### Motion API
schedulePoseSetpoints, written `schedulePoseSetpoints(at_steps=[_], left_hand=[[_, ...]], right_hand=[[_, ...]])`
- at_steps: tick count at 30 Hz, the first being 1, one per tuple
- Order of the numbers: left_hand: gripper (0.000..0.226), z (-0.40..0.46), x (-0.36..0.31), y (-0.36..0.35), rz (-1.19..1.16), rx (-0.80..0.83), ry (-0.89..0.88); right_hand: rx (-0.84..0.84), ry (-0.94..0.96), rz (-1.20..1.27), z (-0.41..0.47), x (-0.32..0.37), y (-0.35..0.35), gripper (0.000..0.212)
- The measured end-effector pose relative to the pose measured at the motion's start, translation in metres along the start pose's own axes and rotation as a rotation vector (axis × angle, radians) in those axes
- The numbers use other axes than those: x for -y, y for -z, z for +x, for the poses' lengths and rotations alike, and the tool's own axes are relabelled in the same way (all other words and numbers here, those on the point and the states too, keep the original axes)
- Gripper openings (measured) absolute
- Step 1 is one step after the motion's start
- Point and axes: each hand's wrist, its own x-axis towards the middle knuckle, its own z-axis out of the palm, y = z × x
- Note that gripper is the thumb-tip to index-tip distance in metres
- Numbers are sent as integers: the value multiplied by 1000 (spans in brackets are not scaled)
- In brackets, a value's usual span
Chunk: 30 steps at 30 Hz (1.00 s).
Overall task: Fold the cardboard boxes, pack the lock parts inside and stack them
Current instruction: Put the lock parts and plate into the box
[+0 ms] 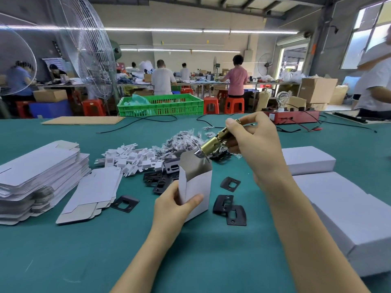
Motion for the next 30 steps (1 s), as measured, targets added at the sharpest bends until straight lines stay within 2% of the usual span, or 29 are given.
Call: schedulePoseSetpoints(at_steps=[9,19,25,30], left_hand=[[29,0,-1,-2,17,7,1],[23,1,2,-4,56,-29,-49],[19,2,10,-6,170,-17,-181],[19,3,12,-5,175,-28,-182]], right_hand=[[52,32,-179,-5,-12,-11,20],[135,125,-313,-9,-15,-17,23],[178,274,-496,-12,-19,-22,32],[264,339,-627,-13,-24,-26,30]])
